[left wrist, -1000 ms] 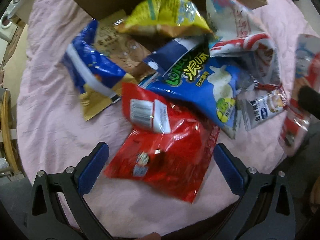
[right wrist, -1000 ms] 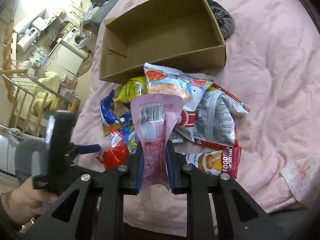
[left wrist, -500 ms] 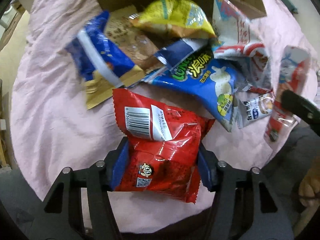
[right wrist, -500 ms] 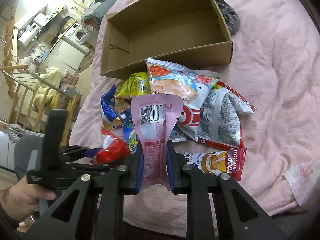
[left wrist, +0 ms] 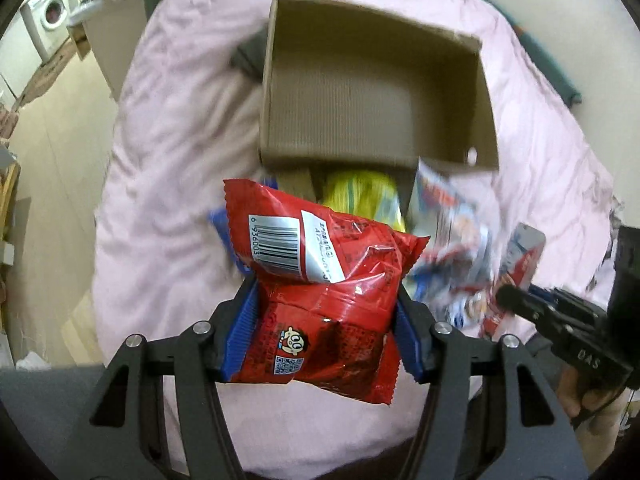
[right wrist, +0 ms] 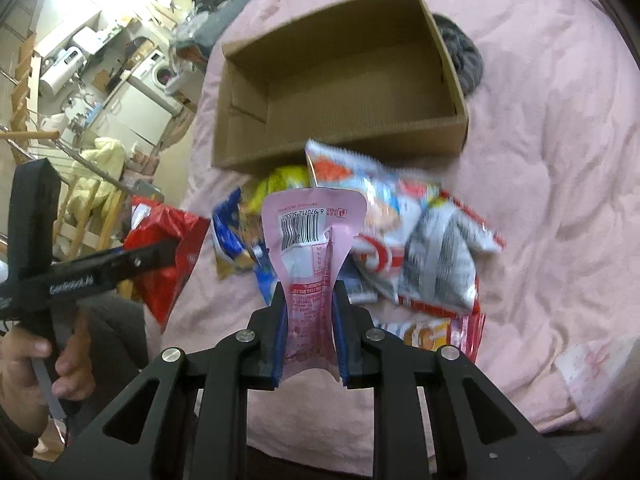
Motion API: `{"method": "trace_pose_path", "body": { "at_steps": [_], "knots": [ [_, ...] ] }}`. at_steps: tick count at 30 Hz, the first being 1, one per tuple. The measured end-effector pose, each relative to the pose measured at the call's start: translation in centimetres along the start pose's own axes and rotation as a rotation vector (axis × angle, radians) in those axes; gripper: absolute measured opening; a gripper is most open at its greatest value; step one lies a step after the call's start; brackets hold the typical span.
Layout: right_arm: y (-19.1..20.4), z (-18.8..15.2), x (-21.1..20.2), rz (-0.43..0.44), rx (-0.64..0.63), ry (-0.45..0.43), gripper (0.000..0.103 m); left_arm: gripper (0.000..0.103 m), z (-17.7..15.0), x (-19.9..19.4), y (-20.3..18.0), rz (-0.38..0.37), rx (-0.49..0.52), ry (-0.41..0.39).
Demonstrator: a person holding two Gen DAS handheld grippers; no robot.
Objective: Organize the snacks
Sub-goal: 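Carry both packets into the box and open both grippers to drop them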
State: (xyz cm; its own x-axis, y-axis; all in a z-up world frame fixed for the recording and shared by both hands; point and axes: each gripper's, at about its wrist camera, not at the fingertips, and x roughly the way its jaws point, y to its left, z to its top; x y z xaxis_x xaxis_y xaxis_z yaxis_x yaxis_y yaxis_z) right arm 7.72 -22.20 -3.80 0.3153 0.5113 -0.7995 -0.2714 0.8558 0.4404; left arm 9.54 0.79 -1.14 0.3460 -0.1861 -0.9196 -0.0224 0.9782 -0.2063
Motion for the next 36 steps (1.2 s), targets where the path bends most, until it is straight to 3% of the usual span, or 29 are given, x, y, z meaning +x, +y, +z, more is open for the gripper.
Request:
{"method": "trace_pose_path", "body": {
  "at_steps": [7,17,29,36],
  "knots": [
    [0.4,6.3,-1.5,-0.039,-0.033,-0.102,0.021,0.058,5.0,-0.1,0.2,0.001,-0.016,-0.07],
    [-1.0,12.4,2.2,-0.067,-0.027,-0.147,0.021,0.058,10.7,2.6,-1.2,0.023,0.014,-0.112],
    [-2.8,13.5,6.1,-0.193,-0.083,-0.201,0.021,0.058,12.1,7.0,-2.8,0.059,0.067,-0.168],
    [-4.0,13.9,8.2,-0.214,-0.044,-0.133,0.021,0.058,12.2,7.0,-2.7,0.081,0.082,-0.211]
  ]
}}
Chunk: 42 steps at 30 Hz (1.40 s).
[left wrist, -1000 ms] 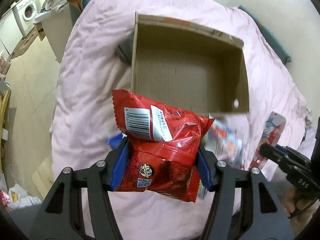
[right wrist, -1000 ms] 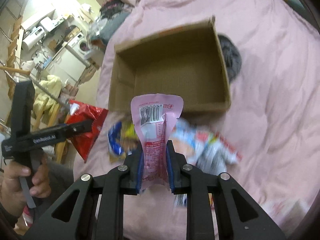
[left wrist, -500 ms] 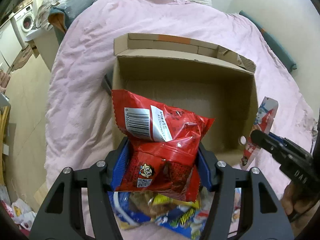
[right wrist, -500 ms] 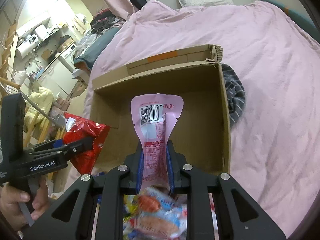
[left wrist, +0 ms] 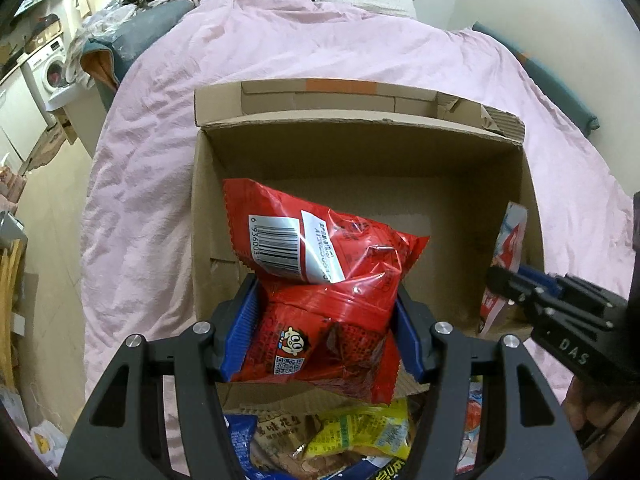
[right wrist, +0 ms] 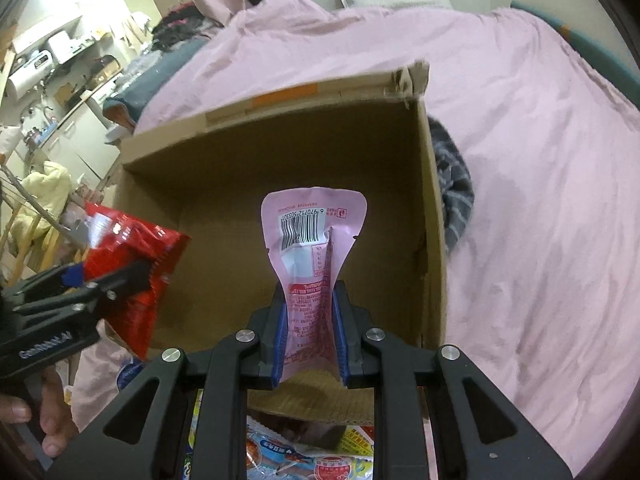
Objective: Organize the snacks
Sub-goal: 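Carry both packets into the box and open both grippers to drop them, then grasp the blue packet with the left gripper while the right grasps the shrimp-flake bag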
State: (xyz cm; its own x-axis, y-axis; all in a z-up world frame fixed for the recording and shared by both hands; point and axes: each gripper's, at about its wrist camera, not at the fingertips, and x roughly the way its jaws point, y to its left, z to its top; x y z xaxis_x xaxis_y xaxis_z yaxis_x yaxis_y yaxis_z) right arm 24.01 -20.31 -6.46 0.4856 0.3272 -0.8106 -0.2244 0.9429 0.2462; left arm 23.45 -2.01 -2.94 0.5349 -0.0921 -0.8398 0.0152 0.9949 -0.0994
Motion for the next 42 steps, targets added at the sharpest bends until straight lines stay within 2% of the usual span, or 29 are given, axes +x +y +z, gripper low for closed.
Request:
{"method": "trace_pose_path", "body": {
  "at_steps": [16,18,21,26,27,29,30,31,42],
  "knots": [
    [-0.6,-0.5,-0.9,0.027,0.038,-0.012,0.03,0.062,0.0,-0.5,0.3,-0.005,-0.007,-0.008],
    [-0.7,-0.5,-0.9,0.033,0.042,-0.014,0.031,0.066,0.0,-0.5,0.3,0.001,-0.008,-0.013],
    [-0.6,-0.3,-0.9,0.041,0.05,-0.015,0.032,0.067,0.0,-0.6,0.4,-0.005,-0.015,-0.017],
    [-0.7,-0.1,-1.3,0.067,0.063,-0.032,0.046,0.068,0.0,-0.4,0.6,-0.015,-0.02,0.001],
    [-0.7,-0.1,-1.4,0.073,0.069,-0.035,0.052,0.069,0.0,-0.5,0.6,-0.014,-0.019,-0.001],
    [-0.9,0.1,-1.5,0.083,0.087,-0.039,0.072,0.081,0.0,-0.6,0.6,-0.006,-0.021,-0.009],
    [-1.1,0.1,-1.7,0.088,0.097,-0.051,0.085,0.092,0.0,-0.7,0.7,0.004,-0.027,-0.019],
    [-1.3,0.2,-1.9,0.092,0.107,-0.065,0.088,0.096,0.0,-0.9,0.8,0.009,-0.032,-0.028],
    [-1.6,0.6,-1.9,0.108,0.126,-0.062,0.089,0.096,0.2,-1.3,0.8,0.012,-0.026,-0.042]
  ]
}}
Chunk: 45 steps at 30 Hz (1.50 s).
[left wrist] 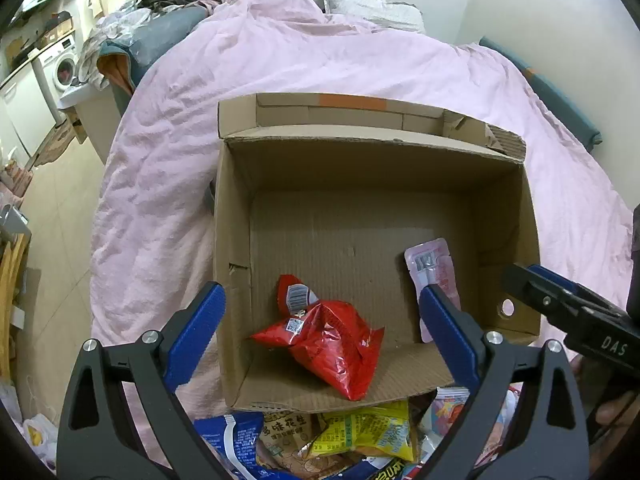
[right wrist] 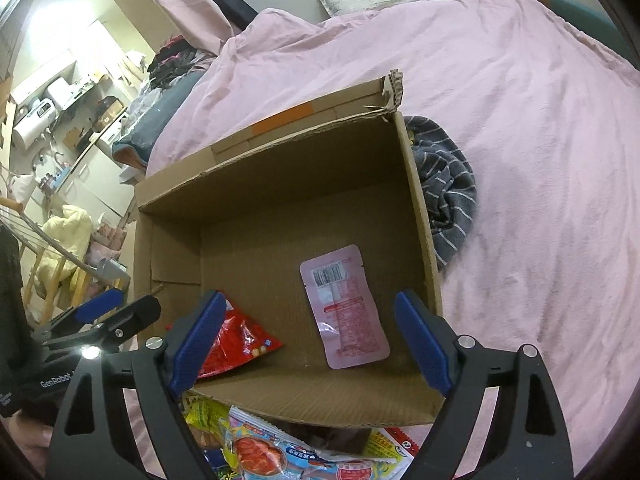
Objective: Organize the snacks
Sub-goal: 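Grasp the blue packet with the left gripper while the right grasps the shrimp-flake bag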
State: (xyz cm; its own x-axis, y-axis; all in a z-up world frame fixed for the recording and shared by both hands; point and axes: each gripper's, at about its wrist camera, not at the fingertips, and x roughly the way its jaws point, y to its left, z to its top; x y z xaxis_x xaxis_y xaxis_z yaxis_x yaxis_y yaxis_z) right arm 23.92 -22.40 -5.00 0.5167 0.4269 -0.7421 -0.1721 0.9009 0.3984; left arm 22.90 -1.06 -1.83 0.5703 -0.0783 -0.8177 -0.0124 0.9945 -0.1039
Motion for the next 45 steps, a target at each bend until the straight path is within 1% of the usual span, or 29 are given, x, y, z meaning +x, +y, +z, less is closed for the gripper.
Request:
{"method": "trace_pose_path", "body": {
  "at_steps": [6,10,14,18,22,30,33,35,38,40,45],
  "knots": [
    [0.3,-0.1,-0.3,-0.003,0.003,-0.003,0.089,0.096,-0.2,-0.6,0.2,-0.001,0.005,-0.011],
    [0.7,-0.4,-1.3,0.008,0.013,-0.019,0.089,0.096,-0.3,-1.2,0.4,-0.013,-0.02,-0.018],
    [1.3,-1.2,-2.6,-0.002,-0.004,-0.031,0.089,0.096,-0.8,-2.4,0.3,-0.001,0.002,-0.042],
    [1.4,-2.1,-3.9,0.012,0.002,-0.028,0.089,0.096,-1.7,-3.7,0.7,0.012,0.021,-0.054],
    [1.4,-3.5,-5.0,0.03,0.017,-0.022,0.089,0.096,-2.8,-4.7,1.6,0.012,0.014,-0.047],
    [1.5,-5.6,-6.6,0.021,0.029,-0.017,0.089,0.096,-5.0,-6.1,3.1,0.018,-0.022,-0.019],
    [1.2,-6.7,-7.0,0.013,0.048,0.003,0.089,0.096,-5.8,-6.5,3.5,0.025,-0.033,-0.01],
    [1.1,-7.4,-7.2,0.018,0.064,0.019,0.089,0.096,-6.5,-6.5,4.1,0.039,-0.049,0.009],
    [0.8,-8.5,-7.2,0.021,0.076,0.049,0.089,0.096,-7.5,-5.8,5.7,0.043,-0.117,0.064],
    [0.6,-8.9,-7.1,0.019,0.075,0.06,0.089,0.096,-8.1,-5.1,7.0,0.042,-0.176,0.107],
    [-0.4,-9.2,-6.6,0.007,0.099,0.087,0.089,0.096,-10.0,-2.7,8.8,0.052,-0.264,0.233]
  ]
}}
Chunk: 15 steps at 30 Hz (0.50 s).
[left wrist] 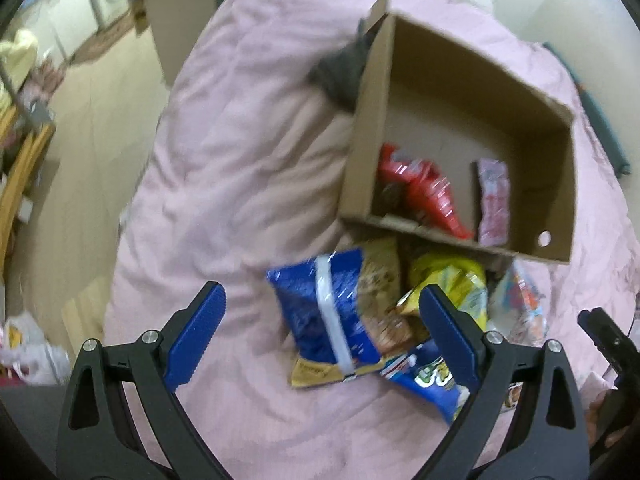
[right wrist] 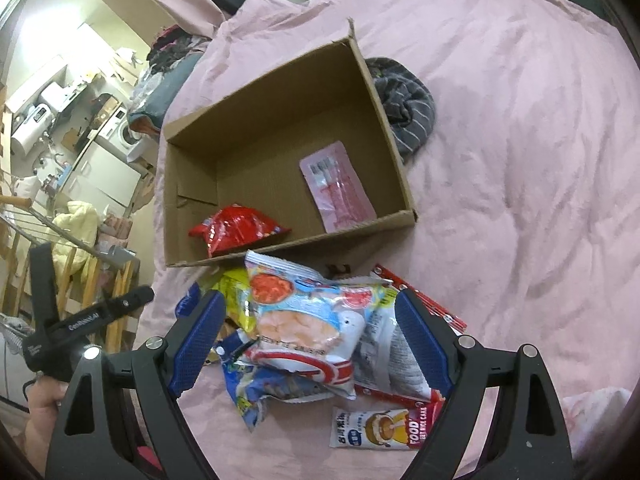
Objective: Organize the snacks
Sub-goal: 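Grasp the blue packet with the left gripper while the right grasps the shrimp-flake bag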
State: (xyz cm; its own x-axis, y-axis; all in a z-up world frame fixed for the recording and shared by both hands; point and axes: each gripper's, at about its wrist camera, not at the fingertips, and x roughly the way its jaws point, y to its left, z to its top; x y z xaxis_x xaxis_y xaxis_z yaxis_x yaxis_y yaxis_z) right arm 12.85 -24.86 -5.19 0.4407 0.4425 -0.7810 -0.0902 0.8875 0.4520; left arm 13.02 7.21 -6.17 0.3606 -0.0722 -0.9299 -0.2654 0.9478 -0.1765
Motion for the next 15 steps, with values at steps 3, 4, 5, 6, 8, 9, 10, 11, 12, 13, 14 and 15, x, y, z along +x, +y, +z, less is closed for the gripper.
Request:
{"method": "trace_pose_path", "body": {
  "at_steps": [3,4,5,6,8,9,10,11,12,13,14,15],
  "knots": [
    [-0.6,0.1,0.1,0.006,0.024,0.006,0.089,0.095,-0.5,2.1,0.5,-0.016,-0.046,0.081],
    [-0.8,0.2,0.1,0.01,0.034,0.006,0.089,0.095,-0.6,2.7,0.6,-0.023,-0.057,0.102],
    [-0.9,0.2,0.1,0.012,0.041,0.006,0.089,0.095,-0.7,3.5,0.7,-0.025,-0.071,0.125],
    [-1.0,0.3,0.2,0.014,0.048,0.008,0.089,0.095,-0.8,4.3,0.7,-0.022,-0.081,0.144],
    [-1.4,0.4,0.2,0.016,0.064,0.008,0.089,0.095,-1.1,5.4,0.6,-0.017,-0.088,0.176],
    [-1.6,0.3,0.1,0.015,0.071,0.008,0.089,0.091,-1.2,5.9,0.5,-0.01,-0.084,0.19],
    [-1.8,0.3,0.0,0.015,0.076,0.009,0.089,0.079,-1.3,6.4,0.3,0.003,-0.073,0.203],
    [-2.0,0.3,0.0,0.014,0.081,0.01,0.089,0.072,-1.4,6.8,0.2,0.009,-0.064,0.214],
    [-2.0,0.3,0.0,0.015,0.085,0.01,0.089,0.06,-1.6,7.3,0.1,-0.005,-0.062,0.234],
    [-2.2,0.3,0.0,0.016,0.091,0.012,0.089,0.052,-1.7,7.4,0.2,-0.014,-0.07,0.242],
    [-2.5,0.3,0.0,0.016,0.096,0.014,0.089,0.05,-1.8,7.4,0.1,-0.013,-0.075,0.242],
    [-2.6,0.2,0.0,0.018,0.103,0.018,0.089,0.043,-1.9,7.0,0.0,-0.009,-0.071,0.234]
  ]
}}
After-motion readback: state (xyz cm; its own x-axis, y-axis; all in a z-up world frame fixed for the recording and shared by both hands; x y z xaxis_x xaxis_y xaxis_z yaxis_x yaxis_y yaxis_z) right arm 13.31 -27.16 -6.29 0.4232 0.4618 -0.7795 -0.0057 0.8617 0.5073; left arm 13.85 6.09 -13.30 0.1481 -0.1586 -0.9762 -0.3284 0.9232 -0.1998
